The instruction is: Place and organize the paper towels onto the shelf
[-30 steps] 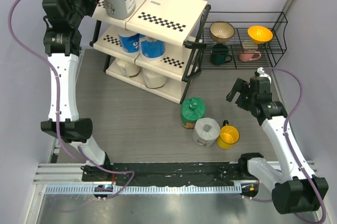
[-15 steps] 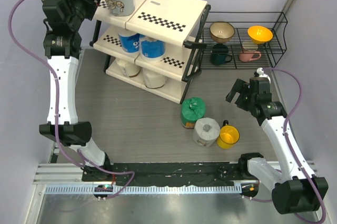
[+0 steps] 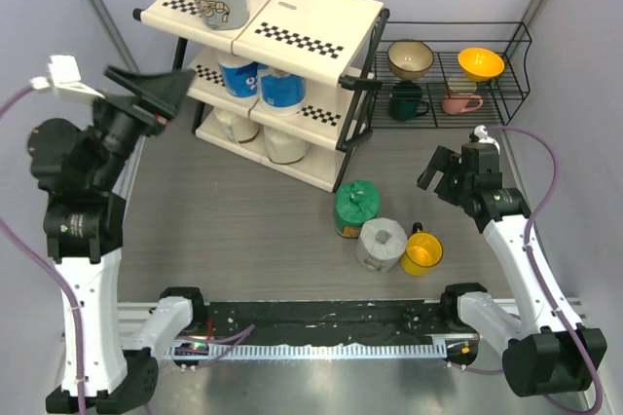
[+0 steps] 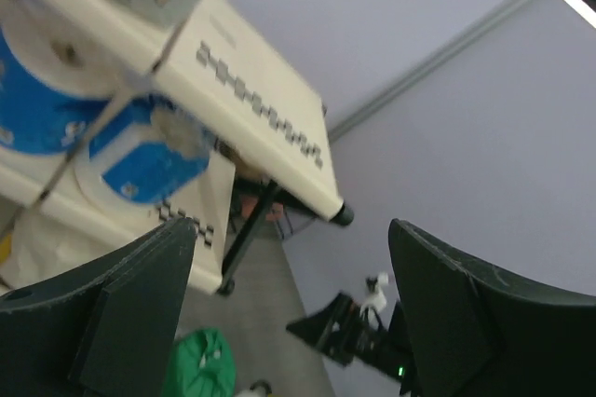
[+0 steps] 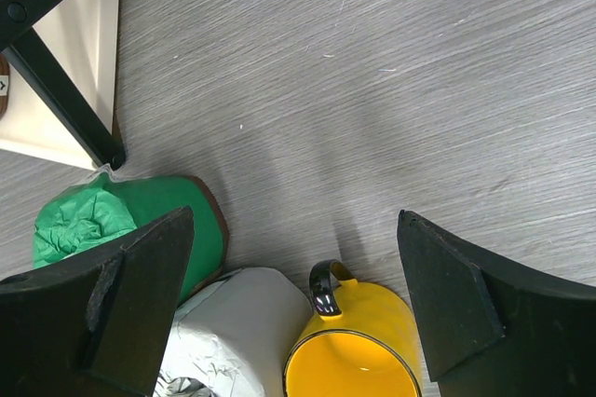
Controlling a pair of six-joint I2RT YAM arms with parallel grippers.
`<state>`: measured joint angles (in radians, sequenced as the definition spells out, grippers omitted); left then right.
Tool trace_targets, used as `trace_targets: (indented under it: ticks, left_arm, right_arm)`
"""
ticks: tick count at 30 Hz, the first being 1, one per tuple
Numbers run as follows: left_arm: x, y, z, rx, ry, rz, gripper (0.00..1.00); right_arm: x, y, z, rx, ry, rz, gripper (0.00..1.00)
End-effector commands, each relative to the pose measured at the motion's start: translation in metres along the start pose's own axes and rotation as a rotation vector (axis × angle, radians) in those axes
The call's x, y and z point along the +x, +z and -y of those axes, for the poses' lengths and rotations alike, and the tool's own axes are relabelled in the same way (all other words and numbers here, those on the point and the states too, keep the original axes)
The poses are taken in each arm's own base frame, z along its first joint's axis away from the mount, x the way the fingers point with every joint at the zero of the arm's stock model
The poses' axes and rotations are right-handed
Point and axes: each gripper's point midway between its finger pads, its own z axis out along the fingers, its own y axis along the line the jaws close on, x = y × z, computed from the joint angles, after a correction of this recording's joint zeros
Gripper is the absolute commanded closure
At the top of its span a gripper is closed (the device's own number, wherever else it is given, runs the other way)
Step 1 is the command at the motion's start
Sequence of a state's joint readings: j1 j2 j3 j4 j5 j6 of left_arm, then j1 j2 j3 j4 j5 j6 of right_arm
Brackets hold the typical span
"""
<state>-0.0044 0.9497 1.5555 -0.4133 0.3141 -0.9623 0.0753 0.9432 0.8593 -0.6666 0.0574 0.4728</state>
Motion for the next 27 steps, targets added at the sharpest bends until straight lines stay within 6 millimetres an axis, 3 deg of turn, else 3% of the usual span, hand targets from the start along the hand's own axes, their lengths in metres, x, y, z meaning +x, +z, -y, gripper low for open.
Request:
trace_targets:
  ticks: [1, 2, 3, 4, 5, 6, 7, 8, 9, 12, 18, 22, 25, 27]
  left_arm:
    - [0.138, 0.005, -0.087, -0.123, -0.094, -0.426, 0.11]
    - [0.167, -0.004, -0.08, -0.113, -0.077, -0.479, 0.11]
    - [0.187, -0.008, -0.086, -0.137, -0.073, -0.503, 0.11]
    - [0.221, -0.017, -0.1, -0.176, -0.069, -0.568, 0.11]
    - [0.252, -0.028, -0.085, -0.132, -0.058, -0.635, 0.11]
    - [0.276, -0.032, -0.1, -0.192, -0.054, -0.646, 0.11]
    - [0.292, -0.037, -0.1, -0.195, -0.048, -0.672, 0.11]
    - [0.316, -0.049, -0.085, -0.155, -0.03, -0.728, 0.11]
    - [0.331, -0.048, -0.097, -0.213, 0.003, -0.716, 0.11]
    - [0.375, -0.062, -0.088, -0.213, 0.058, -0.783, 0.11]
    - [0.43, -0.081, -0.05, -0.153, 0.062, -0.844, 0.1]
    - [0.465, -0.075, -0.05, -0.191, 0.051, -0.843, 0.09]
    - [0.483, -0.065, -0.044, -0.202, 0.047, -0.837, 0.1]
    - [0.484, -0.051, -0.031, -0.196, 0.046, -0.803, 0.1]
  right_arm:
    - [-0.012, -0.003, -0.009, -0.033, 0.004, 0.035, 0.04]
    - [-0.01, -0.003, -0.009, -0.032, 0.002, 0.03, 0.04]
    - [-0.011, -0.004, -0.009, -0.034, 0.004, 0.033, 0.04]
    - [-0.012, -0.004, -0.008, -0.028, 0.004, 0.039, 0.04]
    - [-0.012, -0.005, -0.007, -0.028, 0.007, 0.041, 0.04]
    - [-0.012, -0.005, -0.008, -0.031, 0.006, 0.043, 0.04]
    - [-0.011, -0.006, -0.006, -0.026, 0.007, 0.042, 0.04]
    - [-0.012, -0.009, -0.007, -0.031, 0.008, 0.047, 0.04]
    - [-0.013, -0.01, -0.007, -0.03, 0.008, 0.052, 0.04]
    - [-0.013, -0.013, -0.005, -0.023, 0.008, 0.058, 0.04]
    - [-0.012, -0.016, -0.003, -0.02, 0.005, 0.058, 0.04]
    - [-0.011, -0.016, -0.003, -0.018, 0.007, 0.058, 0.04]
    - [-0.011, -0.017, -0.003, -0.021, 0.007, 0.059, 0.04]
    - [-0.011, -0.018, -0.003, -0.02, 0.003, 0.06, 0.04]
